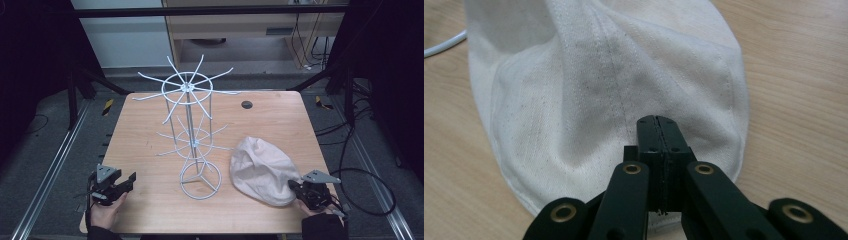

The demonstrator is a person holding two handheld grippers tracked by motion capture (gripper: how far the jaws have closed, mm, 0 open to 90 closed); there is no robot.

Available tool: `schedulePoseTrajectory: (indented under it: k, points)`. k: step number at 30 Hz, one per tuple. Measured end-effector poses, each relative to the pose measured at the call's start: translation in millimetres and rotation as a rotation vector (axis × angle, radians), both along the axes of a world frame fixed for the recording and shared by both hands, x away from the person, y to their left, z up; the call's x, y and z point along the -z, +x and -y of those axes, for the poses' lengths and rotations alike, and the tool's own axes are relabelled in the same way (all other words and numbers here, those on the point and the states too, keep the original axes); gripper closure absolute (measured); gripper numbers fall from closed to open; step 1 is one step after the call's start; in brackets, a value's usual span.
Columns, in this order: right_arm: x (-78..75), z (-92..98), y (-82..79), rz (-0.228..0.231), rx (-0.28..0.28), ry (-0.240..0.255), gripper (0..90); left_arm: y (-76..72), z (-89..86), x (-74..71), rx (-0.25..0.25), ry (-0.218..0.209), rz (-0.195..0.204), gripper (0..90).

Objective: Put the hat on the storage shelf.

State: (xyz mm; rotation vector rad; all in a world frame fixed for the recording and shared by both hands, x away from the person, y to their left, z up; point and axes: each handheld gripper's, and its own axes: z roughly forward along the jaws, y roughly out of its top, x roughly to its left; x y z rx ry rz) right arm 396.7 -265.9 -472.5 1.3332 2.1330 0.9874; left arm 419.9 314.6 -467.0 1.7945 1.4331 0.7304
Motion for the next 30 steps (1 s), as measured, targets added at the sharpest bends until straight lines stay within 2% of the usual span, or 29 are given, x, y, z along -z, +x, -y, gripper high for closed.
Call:
schedulePoseTrajectory:
  k: [7, 11, 15, 22, 26, 30]
  points:
    - [-2.2, -7.6, -9.5, 0.000, -0.028, -0.010, 90.0, 0.1, 0.1, 0.0, 0.000, 0.001, 0.000, 41.6]
    - [-14.9, -5.0, -11.1, 0.069, -0.038, 0.013, 88.0, 0.3, -0.1, -0.6, -0.002, -0.001, 0.006, 41.2]
    - [-32.7, -6.0, -11.6, 0.128, -0.072, 0.032, 82.1, 1.1, -1.1, -0.6, -0.003, -0.002, 0.003, 40.3]
    - [-54.8, -24.0, -5.6, 0.128, -0.136, -0.007, 63.4, 0.2, -2.7, -1.4, -0.004, 0.000, 0.007, 39.4]
    - [-64.2, -35.5, 0.0, 0.141, -0.154, -0.026, 57.8, 1.1, -3.4, -0.7, -0.005, 0.004, 0.004, 38.4]
    - [-69.9, -44.7, 9.0, 0.115, -0.180, -0.034, 51.8, 1.0, -3.1, -0.8, -0.004, 0.005, 0.003, 37.7]
